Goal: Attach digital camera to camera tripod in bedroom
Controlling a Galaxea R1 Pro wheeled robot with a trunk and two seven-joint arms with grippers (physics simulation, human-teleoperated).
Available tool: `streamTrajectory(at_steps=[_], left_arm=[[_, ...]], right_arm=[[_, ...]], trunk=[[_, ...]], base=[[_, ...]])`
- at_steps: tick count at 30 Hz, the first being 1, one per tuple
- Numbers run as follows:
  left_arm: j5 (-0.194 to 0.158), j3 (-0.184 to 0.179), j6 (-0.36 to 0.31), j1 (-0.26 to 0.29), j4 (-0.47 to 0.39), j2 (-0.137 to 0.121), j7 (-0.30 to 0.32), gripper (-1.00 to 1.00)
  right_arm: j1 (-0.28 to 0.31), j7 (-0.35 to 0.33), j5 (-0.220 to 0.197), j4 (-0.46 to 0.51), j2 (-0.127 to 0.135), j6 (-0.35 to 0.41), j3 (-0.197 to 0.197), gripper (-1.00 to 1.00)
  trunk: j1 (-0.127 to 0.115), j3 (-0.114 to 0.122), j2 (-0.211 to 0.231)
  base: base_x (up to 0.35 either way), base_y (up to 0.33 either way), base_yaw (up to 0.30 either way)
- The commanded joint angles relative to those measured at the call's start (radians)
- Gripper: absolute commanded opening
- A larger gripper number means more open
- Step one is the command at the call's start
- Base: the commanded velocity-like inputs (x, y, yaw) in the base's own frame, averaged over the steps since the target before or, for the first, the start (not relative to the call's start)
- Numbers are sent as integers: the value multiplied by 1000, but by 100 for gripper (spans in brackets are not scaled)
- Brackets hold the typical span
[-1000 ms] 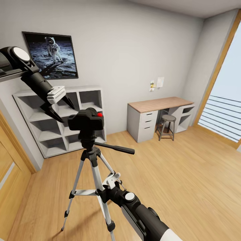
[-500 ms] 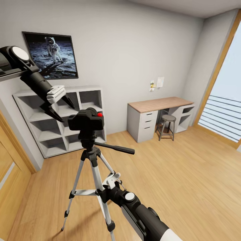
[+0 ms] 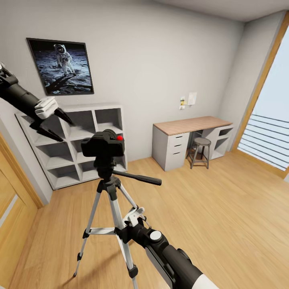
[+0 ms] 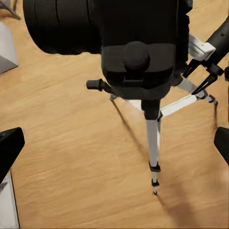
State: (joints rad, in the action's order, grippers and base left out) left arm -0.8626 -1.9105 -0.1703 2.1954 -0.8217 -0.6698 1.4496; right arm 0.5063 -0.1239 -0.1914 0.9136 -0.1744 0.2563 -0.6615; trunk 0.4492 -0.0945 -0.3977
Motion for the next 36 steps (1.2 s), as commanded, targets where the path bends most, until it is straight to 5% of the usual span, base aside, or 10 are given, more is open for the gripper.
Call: streamTrajectory(at_steps=[1,9,23,36], left_arm=[[-11,11,-11,1,4,-25,-11,100],[-23,42,-10,-8,16,-77,-102,100],[-113,47,-13,-64,20,-117,-247,100],[-132,49,-28,-248,121,-176,-297,100]], right_arm=[[1,0,-8,1,0,5,-1,100],[1,0,-8,1,0,6,-1,100],[1,0,-8,1,0,6,-1,100],[-19,0,-4,6,0,10,2,100]], trunk=[[1,-2,-2],[1,-2,-2],[1,-2,-2],[1,-2,-2]], base=[[0,0,0],[0,0,0],[0,0,0],[0,0,0]])
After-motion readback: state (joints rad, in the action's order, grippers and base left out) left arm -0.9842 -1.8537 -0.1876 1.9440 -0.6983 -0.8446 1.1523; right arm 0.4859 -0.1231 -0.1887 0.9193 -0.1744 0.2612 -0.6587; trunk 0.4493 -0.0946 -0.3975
